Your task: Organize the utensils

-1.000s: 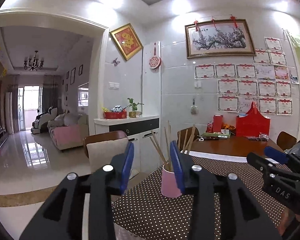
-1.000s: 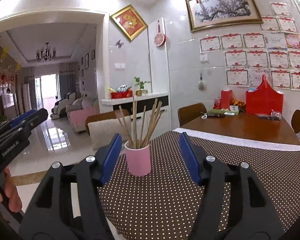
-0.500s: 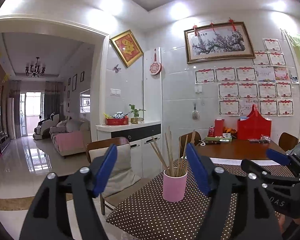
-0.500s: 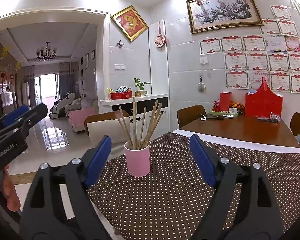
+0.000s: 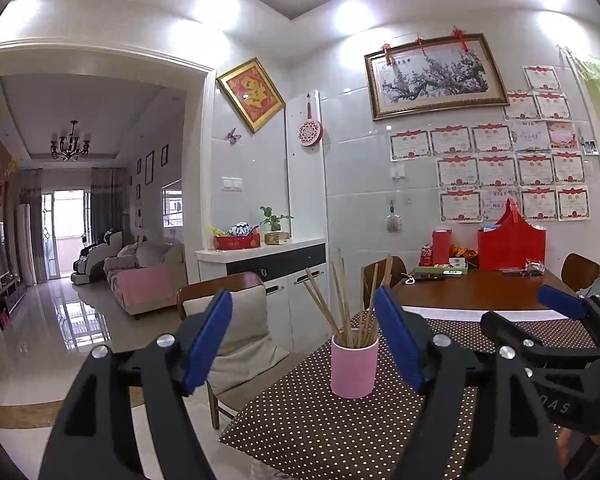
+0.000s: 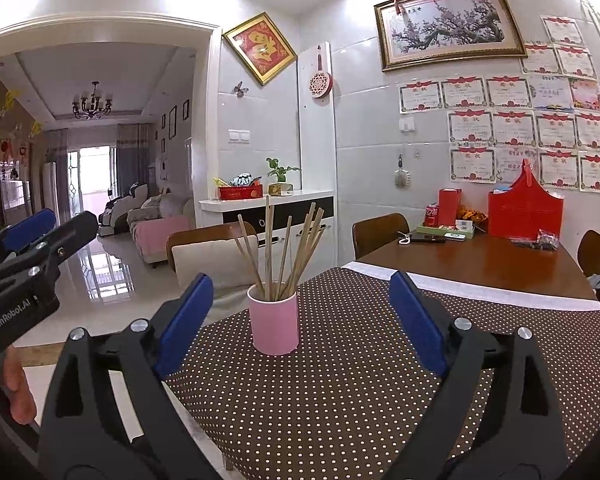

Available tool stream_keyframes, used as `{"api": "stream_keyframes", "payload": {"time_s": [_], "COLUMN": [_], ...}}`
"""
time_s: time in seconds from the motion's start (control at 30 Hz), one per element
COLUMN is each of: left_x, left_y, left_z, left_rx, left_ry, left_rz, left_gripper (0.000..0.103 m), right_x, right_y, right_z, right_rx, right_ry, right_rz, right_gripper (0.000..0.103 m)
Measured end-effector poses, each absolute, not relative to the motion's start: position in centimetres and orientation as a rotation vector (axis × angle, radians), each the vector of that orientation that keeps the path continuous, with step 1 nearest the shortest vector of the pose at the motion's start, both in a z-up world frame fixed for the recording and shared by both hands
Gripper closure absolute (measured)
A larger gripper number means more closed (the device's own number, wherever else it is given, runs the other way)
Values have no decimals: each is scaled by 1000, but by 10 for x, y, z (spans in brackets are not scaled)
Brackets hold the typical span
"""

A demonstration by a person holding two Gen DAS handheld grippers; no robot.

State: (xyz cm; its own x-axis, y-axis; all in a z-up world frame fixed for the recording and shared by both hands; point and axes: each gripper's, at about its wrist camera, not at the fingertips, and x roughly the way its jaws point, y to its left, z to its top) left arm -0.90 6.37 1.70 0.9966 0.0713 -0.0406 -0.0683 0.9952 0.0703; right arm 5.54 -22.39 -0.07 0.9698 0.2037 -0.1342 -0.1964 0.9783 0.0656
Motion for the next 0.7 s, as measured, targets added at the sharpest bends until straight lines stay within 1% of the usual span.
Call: {"api": "stream_keyframes", "payload": {"time_s": [0.7], "left_x": [-7], "left_y": [63], "left_z": [13], "left_rx": [67], "left_ry": [51], "left_rz": [78], "left_gripper": [30], "right_x": [54], "right_y": [-226], "right_z": [-2], "right_rx": [54], "right_ry": [146], "right_rz": [202], "right_gripper": [14]}}
